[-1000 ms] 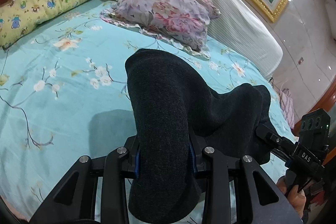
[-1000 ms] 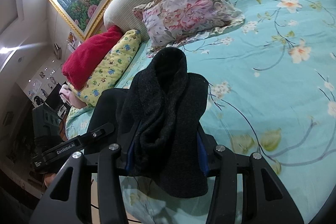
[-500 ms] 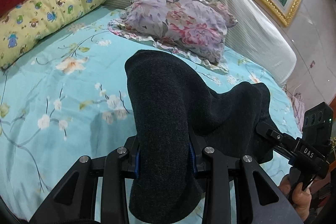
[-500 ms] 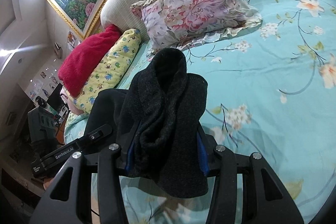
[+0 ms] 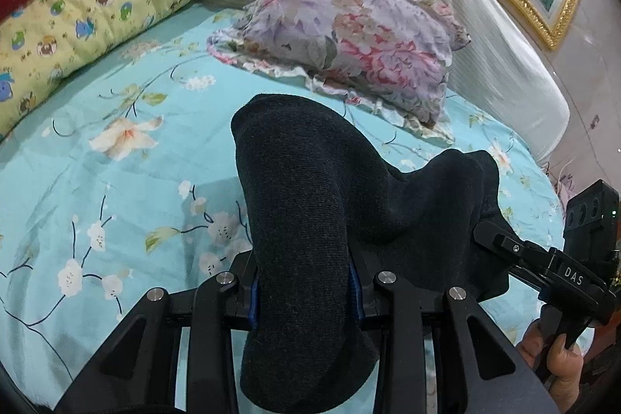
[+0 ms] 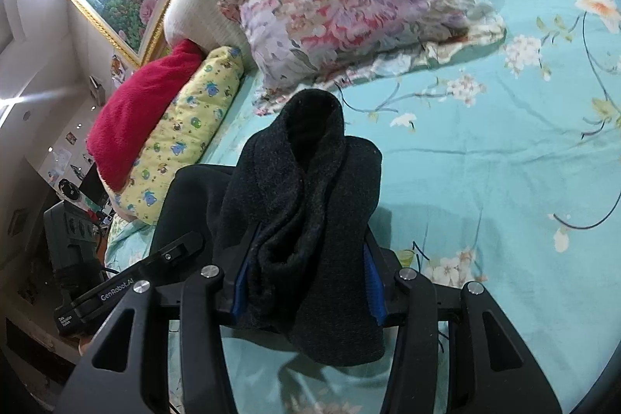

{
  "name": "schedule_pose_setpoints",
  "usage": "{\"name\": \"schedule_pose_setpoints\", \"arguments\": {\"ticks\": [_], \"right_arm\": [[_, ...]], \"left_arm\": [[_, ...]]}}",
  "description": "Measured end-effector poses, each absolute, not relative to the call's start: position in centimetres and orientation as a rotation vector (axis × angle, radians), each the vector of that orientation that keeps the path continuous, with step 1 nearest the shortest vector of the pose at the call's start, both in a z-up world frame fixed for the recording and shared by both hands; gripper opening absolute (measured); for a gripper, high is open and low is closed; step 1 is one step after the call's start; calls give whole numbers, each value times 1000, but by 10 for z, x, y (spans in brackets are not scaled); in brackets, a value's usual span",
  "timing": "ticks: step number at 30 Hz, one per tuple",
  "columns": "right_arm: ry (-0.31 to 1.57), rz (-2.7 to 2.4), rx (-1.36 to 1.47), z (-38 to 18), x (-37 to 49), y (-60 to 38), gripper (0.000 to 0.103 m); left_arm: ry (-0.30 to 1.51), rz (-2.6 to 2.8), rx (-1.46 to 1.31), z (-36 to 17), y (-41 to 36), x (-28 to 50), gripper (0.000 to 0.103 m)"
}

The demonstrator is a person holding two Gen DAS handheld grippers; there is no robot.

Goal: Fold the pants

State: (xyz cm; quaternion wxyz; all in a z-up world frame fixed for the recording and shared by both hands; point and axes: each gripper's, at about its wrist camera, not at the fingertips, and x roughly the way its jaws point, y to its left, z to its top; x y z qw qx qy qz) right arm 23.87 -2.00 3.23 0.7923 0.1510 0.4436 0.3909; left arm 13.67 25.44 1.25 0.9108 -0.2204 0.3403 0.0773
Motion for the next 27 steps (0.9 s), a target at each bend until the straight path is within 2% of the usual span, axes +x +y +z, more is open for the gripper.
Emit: {"name": "schedule_pose_setpoints", "arguments": {"ticks": [2,3,9,12,13,27], "right_arm": [[968,817,325,26,242,-21,55],[972,808,325,24,243,-22,55],[973,757,301,12,247,-34,59],[955,730,288,7,249,-43,66],[957,724,287,6,251,-45,69],[904,792,271,30,223,-46,71]], "left_arm": [[705,156,-452,9,255,137,37],[709,157,-448,7,255,138,43],[737,169,-460,-12,262,141,62],[731,182,-458,-17,264,138,71],[731,180,-461,-17,265,138,71],[712,260,-404,0,248,100,71]]}}
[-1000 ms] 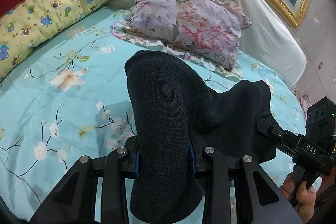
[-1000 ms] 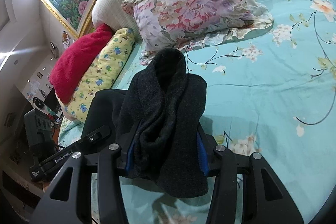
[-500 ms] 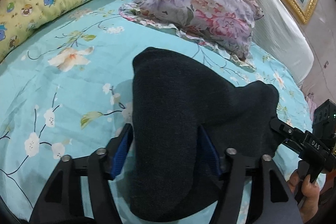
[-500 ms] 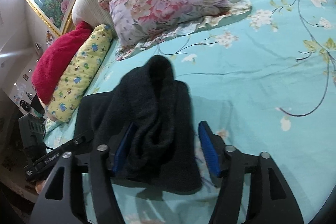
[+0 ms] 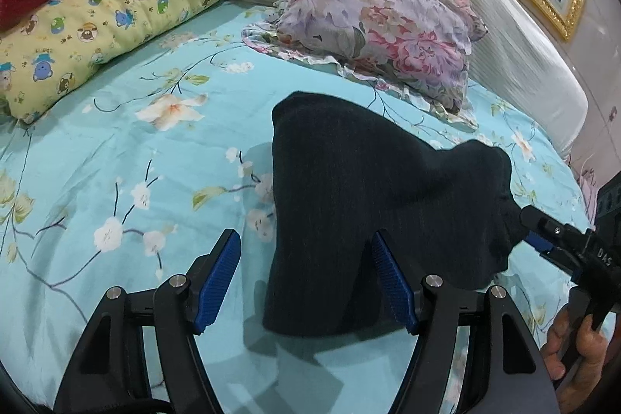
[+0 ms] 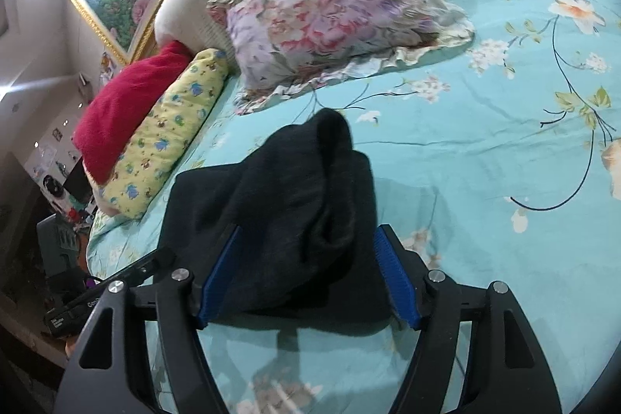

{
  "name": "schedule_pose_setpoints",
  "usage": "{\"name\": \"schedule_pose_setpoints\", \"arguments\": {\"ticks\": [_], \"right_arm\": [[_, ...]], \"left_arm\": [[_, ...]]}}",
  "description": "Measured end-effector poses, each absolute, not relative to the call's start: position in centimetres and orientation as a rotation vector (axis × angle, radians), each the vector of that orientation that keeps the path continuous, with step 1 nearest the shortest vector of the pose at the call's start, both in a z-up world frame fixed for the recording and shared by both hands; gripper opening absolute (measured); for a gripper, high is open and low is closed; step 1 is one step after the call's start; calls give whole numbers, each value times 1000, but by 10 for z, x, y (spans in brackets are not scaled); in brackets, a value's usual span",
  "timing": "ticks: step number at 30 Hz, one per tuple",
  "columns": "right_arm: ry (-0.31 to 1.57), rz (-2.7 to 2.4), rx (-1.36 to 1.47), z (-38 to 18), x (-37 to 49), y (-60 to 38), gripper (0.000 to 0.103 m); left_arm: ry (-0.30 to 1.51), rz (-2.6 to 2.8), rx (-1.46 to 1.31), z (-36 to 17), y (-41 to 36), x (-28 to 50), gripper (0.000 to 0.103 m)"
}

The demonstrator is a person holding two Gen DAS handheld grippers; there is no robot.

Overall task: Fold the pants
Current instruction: 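Open both grippers and pull them back from the folded pants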

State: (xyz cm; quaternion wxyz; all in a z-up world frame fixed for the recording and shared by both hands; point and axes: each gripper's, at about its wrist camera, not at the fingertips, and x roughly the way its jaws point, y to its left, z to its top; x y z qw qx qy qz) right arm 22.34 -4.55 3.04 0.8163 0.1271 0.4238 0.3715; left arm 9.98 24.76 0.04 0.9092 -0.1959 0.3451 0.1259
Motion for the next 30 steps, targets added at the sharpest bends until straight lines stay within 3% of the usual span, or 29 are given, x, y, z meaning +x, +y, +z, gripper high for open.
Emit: {"name": "schedule_pose_setpoints", "arguments": {"ticks": [4,30], "right_arm": [[878,815,235,39,208,-43,82],[782,922,-171,37,140,-6,99]], "left_arm": [[716,263,-375,1,241,91,72],[727,303,-182,-1,203,57,81]]}}
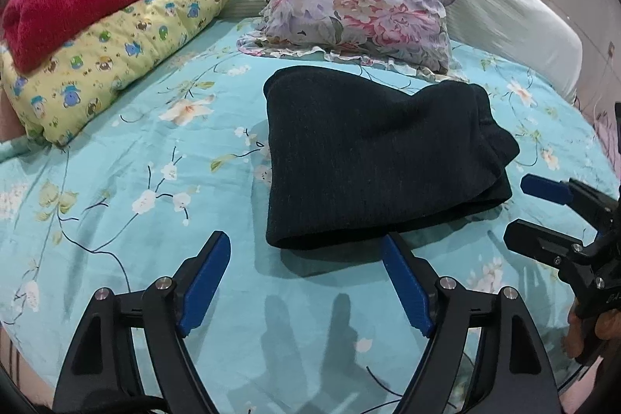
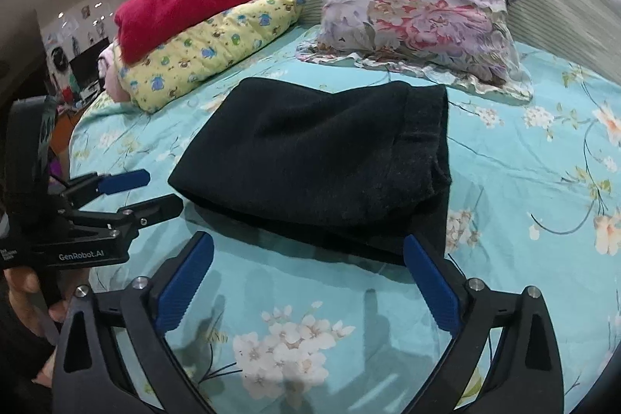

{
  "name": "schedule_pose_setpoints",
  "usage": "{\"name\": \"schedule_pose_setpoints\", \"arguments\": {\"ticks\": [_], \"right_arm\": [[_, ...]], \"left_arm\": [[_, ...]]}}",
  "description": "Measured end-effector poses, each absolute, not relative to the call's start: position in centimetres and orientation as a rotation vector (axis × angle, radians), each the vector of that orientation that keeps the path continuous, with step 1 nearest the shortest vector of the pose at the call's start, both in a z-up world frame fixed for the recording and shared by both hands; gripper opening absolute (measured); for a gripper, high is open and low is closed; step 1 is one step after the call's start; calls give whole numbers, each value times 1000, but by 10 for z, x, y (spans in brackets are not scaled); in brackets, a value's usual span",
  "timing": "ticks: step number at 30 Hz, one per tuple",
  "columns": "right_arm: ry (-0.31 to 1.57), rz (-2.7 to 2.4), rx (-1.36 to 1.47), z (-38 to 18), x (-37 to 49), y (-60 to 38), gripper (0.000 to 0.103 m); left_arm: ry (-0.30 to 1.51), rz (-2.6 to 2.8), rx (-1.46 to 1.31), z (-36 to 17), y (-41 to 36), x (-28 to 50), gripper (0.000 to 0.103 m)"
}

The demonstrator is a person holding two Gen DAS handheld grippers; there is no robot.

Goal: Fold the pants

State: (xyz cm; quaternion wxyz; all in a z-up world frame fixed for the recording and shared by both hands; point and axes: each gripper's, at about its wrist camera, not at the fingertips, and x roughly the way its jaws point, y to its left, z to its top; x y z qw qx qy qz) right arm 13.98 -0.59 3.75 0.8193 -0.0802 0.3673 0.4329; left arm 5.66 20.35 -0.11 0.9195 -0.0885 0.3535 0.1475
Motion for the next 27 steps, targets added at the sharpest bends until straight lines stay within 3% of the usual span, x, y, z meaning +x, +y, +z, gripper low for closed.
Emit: {"name": "schedule_pose_setpoints", "arguments": {"ticks": [27], "right_arm": [[790,968,-286,27,145,15,102]], "left_arm": [[766,361,-126,-13,205,58,84]]}}
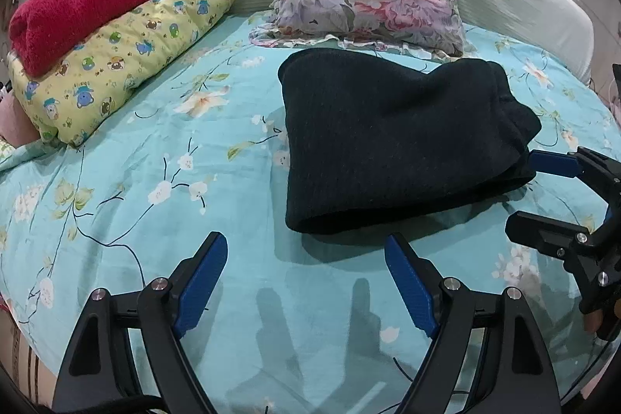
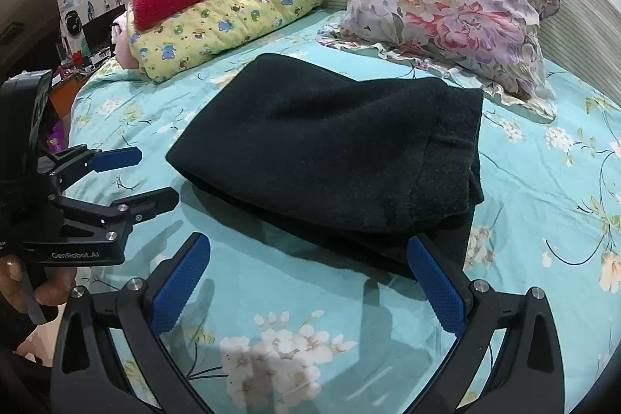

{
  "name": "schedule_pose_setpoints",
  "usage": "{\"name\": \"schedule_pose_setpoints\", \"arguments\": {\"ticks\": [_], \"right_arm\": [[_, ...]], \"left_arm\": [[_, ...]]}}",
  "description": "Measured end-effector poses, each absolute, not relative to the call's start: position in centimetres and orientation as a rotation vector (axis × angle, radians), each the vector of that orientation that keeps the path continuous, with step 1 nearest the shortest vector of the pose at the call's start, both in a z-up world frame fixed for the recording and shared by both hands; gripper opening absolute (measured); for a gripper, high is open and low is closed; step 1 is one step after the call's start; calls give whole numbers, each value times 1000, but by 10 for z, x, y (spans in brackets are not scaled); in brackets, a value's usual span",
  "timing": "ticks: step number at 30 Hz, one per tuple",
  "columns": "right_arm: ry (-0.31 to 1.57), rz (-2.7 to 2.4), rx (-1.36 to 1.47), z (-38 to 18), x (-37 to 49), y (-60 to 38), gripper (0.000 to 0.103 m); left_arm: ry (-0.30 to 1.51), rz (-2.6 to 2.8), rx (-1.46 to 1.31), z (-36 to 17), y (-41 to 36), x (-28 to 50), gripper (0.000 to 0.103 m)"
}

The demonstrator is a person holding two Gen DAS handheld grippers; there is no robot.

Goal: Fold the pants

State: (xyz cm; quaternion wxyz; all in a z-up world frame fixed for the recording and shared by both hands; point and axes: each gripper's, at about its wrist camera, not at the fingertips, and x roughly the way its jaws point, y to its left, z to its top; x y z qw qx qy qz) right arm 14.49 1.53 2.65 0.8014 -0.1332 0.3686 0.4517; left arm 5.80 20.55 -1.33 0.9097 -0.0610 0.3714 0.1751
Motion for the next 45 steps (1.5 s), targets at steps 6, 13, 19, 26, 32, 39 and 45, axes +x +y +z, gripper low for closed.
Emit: {"name": "schedule_pose_setpoints", "arguments": {"ticks": [6,13,19,26,32,39,45], "right_arm": [[803,959,-268,23,149,12,102],[803,955,-258,21,150,9,102],[810,949,-248,19,152,7,102],[811,949,-247,18,153,6,102],[811,950,-248,19,152,6,102],[808,950,-251,19,151,8,102],[806,953,-251,19,151,8,102]], "left_arm": [[771,366,-130,-15,208,60,84],[775,367,-135,-19,208,59,84],[784,364,-126,-24,208,60,84],[783,366,-122,-25,207,59,84],[785,366,-124,-24,207,60,84],[783,367,-110,-24,205,61,84],[783,371,-114,-25,205,60,84]]}}
